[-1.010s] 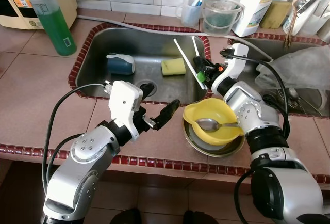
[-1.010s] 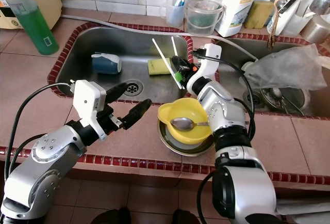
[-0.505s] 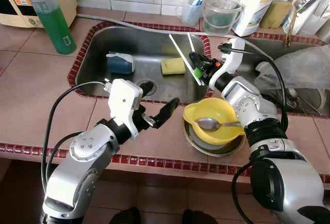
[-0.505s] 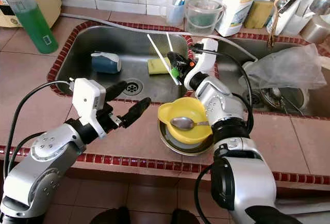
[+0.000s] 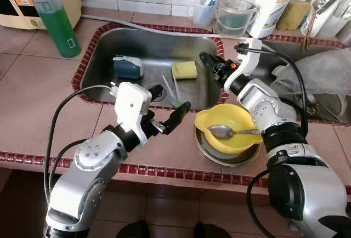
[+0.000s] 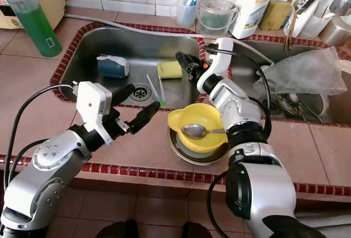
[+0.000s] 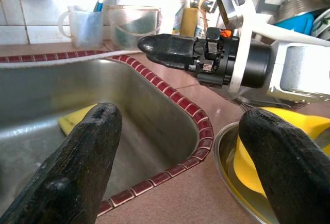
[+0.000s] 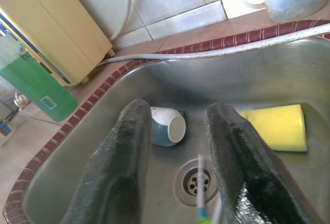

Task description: Kitchen organization

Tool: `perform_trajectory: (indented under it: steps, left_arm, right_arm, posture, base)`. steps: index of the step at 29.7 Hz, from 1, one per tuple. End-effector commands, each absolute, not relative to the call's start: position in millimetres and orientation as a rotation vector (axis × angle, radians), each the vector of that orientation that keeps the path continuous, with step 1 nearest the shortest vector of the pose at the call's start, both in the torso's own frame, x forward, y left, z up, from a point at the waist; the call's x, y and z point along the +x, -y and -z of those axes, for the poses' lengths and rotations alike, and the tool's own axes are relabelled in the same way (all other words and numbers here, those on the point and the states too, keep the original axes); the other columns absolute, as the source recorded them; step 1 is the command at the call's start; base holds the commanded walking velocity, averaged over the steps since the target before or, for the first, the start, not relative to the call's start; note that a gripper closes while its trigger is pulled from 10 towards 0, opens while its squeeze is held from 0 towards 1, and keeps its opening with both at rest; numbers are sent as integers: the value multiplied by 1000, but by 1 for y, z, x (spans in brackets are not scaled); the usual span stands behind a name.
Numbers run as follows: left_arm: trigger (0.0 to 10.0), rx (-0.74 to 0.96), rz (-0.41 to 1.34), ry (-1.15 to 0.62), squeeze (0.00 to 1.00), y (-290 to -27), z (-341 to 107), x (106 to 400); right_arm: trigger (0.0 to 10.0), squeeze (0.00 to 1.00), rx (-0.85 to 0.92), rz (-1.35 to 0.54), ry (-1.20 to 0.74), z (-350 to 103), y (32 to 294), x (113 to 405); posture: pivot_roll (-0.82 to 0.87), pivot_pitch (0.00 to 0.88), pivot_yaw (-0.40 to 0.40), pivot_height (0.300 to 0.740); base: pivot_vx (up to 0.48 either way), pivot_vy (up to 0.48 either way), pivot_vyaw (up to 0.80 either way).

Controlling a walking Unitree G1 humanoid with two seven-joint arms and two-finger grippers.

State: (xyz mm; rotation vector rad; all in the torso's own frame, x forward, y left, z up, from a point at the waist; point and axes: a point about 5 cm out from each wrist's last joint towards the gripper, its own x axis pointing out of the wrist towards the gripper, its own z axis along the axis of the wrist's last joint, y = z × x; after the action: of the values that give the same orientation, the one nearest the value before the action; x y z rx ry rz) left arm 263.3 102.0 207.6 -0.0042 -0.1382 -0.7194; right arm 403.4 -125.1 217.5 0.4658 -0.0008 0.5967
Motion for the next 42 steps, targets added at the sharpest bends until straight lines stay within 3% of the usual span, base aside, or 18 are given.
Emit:
perform_trajectory:
  steps: [1,11,23,40,41,42]
  left_arm:
    - [10000,1,716,142,0,-102,-208,263]
    - [10000,13,698,152,0,-106,-209,267]
    - [10000,-11,560,176,0,-126,-212,292]
    - [10000,-33,229,199,0,-154,-206,313]
    - [10000,-28,200,199,0,-157,-203,315]
    - [10000,-29,186,191,0,-158,-201,316]
  right_arm:
    - [10000,1000,483,-602,20,-223,128,405]
    - [10000,1000,466,-567,59,-229,130,407]
    - [10000,1000,517,-521,150,-233,126,402]
    - [10000,1000,258,-412,409,-242,106,370]
    - [10000,169,202,-409,426,-240,105,366]
    - [10000,0,183,-407,437,-239,104,363]
  posture:
    - [-8,222,-59,740]
    - [-3,196,-58,740]
    - [14,125,-53,740]
    - [-12,19,-36,740]
    - [-17,9,-34,740]
    - [-19,5,-35,740]
  base:
    - [0,0,0]
    - [0,0,0]
    - [0,0,0]
    - [0,0,0]
    - [0,0,0]
    - [0,0,0]
